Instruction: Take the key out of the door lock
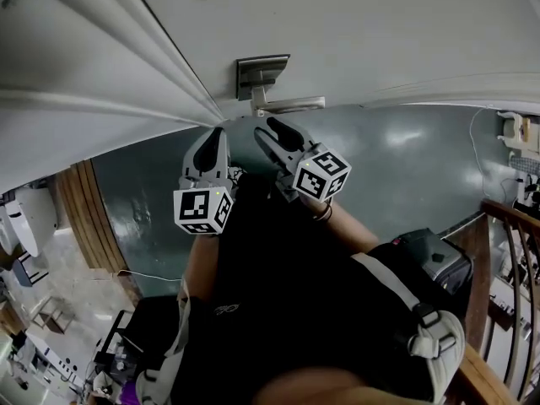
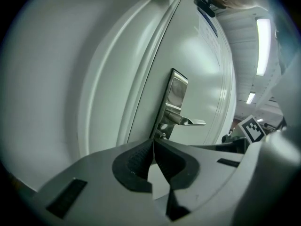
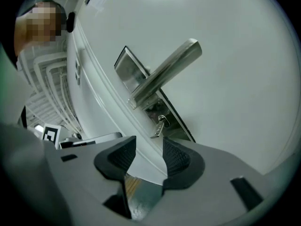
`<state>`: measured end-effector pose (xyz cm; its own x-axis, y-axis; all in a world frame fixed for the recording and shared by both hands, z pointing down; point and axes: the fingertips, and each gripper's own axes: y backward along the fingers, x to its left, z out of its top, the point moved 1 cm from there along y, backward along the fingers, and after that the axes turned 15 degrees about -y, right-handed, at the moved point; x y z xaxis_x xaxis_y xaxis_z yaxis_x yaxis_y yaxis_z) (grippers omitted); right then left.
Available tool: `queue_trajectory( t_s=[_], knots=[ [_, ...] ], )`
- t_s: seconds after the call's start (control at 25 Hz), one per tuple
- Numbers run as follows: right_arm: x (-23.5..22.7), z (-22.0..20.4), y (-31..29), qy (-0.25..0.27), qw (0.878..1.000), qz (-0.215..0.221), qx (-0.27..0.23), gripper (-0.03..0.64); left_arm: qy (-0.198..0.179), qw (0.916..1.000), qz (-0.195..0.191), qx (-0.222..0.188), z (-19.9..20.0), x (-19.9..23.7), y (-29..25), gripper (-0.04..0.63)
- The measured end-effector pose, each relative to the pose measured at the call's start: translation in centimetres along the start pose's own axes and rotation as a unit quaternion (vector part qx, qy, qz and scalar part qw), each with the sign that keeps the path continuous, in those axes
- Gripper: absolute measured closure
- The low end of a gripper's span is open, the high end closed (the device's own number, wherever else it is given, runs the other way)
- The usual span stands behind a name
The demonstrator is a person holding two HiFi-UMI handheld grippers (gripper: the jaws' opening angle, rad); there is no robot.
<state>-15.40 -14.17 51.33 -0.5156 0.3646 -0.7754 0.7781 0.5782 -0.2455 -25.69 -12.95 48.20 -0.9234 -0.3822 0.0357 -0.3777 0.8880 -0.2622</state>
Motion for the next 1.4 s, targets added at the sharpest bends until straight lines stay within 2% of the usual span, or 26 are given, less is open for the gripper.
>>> queue_trajectory(
  t_s=[0.2, 0.4, 0.72, 0.92, 1.16, 1.4],
  knots=[
    [-0.5, 0.6, -0.6, -0.099, 0.994, 0.023, -0.038, 0.431, -0.016, 0.9997, -0.02, 0.003, 0.2, 0.0, -1.2, 0.567],
    [-1.0, 1.1, -1.3, -0.136, 0.988, 0.028, -0.061, 0.437, -0.021, 0.9993, -0.031, 0.01, -0.3, -0.4, -2.1, 0.567],
    [-2.3, 2.0, -2.6, -0.249, 0.962, 0.048, -0.106, 0.448, -0.023, 0.999, -0.037, 0.01, -0.6, -0.7, -2.5, 0.568],
    [-2.2, 3.1, -3.0, -0.284, 0.948, 0.06, -0.133, 0.465, -0.014, 0.9993, -0.035, 0.009, -1.3, -1.0, -2.5, 0.568],
    [-2.7, 3.3, -3.7, -0.302, 0.942, 0.055, -0.135, 0.477, 0.0, 0.9997, -0.025, 0.005, -1.9, -0.9, -2.4, 0.568],
    [-3.2, 3.5, -4.6, -0.358, 0.921, 0.061, -0.139, 0.516, 0.007, 0.9999, -0.015, 0.001, -2.2, -0.3, -2.6, 0.568]
  ],
)
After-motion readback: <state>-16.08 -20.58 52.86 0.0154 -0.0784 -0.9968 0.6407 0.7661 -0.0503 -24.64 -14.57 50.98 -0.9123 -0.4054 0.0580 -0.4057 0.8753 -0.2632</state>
